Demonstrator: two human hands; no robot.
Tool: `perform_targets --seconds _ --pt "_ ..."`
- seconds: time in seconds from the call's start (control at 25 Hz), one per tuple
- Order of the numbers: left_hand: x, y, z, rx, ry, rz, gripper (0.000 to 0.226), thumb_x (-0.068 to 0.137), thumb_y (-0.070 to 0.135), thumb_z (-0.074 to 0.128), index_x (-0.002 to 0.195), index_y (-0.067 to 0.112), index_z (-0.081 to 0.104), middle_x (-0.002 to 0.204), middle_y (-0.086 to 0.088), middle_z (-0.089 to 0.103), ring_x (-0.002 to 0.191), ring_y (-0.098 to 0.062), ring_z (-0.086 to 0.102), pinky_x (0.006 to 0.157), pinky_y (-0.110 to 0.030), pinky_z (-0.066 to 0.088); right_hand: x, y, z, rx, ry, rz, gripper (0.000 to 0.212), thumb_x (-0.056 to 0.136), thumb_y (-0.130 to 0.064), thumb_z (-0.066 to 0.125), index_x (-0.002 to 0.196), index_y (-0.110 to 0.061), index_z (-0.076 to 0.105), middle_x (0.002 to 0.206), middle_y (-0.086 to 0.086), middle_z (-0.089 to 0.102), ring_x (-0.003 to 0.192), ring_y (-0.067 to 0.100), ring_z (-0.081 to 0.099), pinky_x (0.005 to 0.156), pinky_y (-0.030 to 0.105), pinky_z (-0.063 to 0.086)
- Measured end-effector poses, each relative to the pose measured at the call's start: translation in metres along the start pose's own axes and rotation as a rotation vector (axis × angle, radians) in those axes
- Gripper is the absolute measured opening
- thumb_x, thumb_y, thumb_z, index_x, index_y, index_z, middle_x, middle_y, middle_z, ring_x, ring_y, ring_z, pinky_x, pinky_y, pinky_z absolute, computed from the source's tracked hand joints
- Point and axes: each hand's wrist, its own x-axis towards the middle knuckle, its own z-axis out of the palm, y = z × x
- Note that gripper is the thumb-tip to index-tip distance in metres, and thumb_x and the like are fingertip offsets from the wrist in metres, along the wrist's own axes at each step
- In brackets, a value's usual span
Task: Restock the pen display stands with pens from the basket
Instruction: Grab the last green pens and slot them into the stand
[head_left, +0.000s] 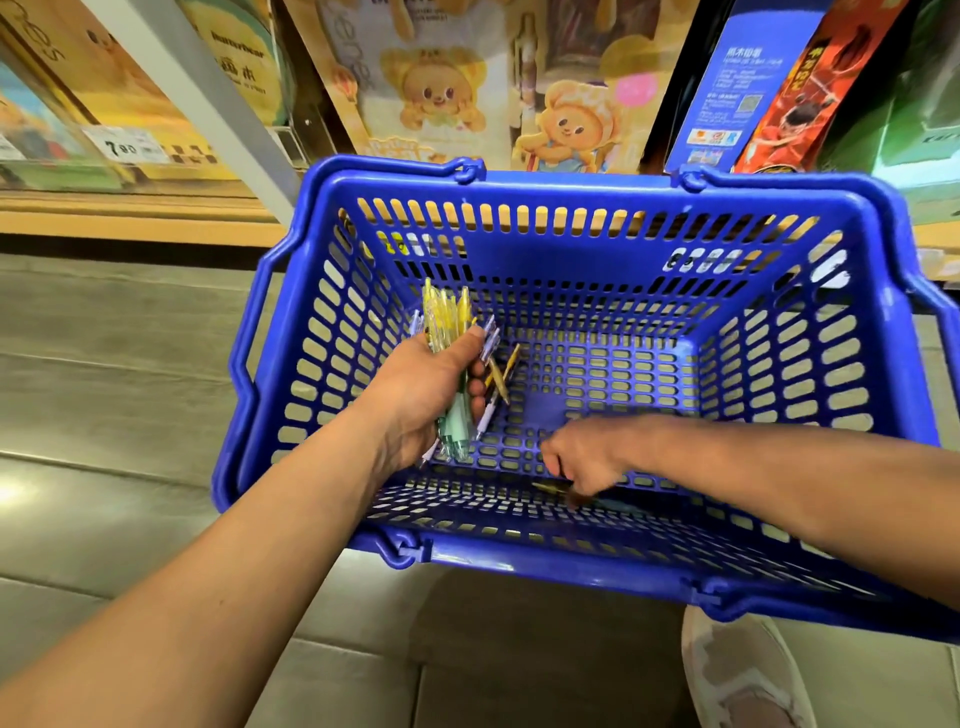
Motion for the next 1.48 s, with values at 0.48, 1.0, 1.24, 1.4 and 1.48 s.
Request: perform_targets --seconds 0.48,1.0,1.24,1.4,1.48 --pt "0.005 0.0 0.004 0.021 -0.001 0.032 0.022 0.094 0.019 0.07 0.107 0.005 0.059 0.07 -0.002 0.059 0.054 -0.012 0.056 0.053 -0.026 0.056 -0.007 0.003 -0.025 0.42 0.249 -0.08 0.019 0.092 -0.041 0.069 0.097 -0.026 0.059 0.085 -0.006 0.069 0.073 0.013 0.07 0.06 0.029 0.054" --pt "-0.031 0.018 0.055 -0.111 -0.059 0.054 0.015 0.098 0.024 0.067 0.096 0.011 0.061 0.072 -0.002 0.062 0.053 -0.013 0.056 0.051 -0.027 0.051 -0.15 0.0 -0.092 1.751 0.508 -0.14 0.029 0.091 -0.005 0.069 0.119 -0.008 0.065 0.099 0.006 0.077 0.085 0.011 0.075 0.075 0.024 0.06" --pt "-0.141 0.056 0.075 -0.206 0.022 0.118 0.01 0.097 0.016 0.068 0.104 0.011 0.064 0.07 0.001 0.07 0.054 -0.014 0.068 0.051 -0.025 0.056 -0.259 -0.063 -0.108 1.839 0.504 -0.124 0.013 0.096 -0.005 0.063 0.106 -0.012 0.067 0.089 0.003 0.078 0.079 0.012 0.075 0.078 0.028 0.062" --pt "-0.237 0.116 0.069 -0.161 0.007 0.153 0.017 0.095 0.021 0.071 0.108 0.01 0.067 0.079 -0.002 0.072 0.06 -0.017 0.065 0.056 -0.029 0.056 -0.356 -0.123 -0.141 1.823 0.514 -0.167 0.016 0.096 -0.008 0.064 0.112 -0.011 0.068 0.101 0.008 0.078 0.089 0.018 0.076 0.076 0.027 0.06" --pt "-0.286 0.154 0.062 -0.132 -0.025 0.166 0.017 0.095 0.019 0.07 0.109 0.01 0.065 0.08 -0.002 0.069 0.06 -0.017 0.061 0.056 -0.029 0.053 -0.406 -0.156 -0.159 1.843 0.585 -0.164 0.012 0.094 -0.008 0.067 0.104 -0.013 0.069 0.095 0.003 0.078 0.084 0.016 0.076 0.071 0.026 0.06"
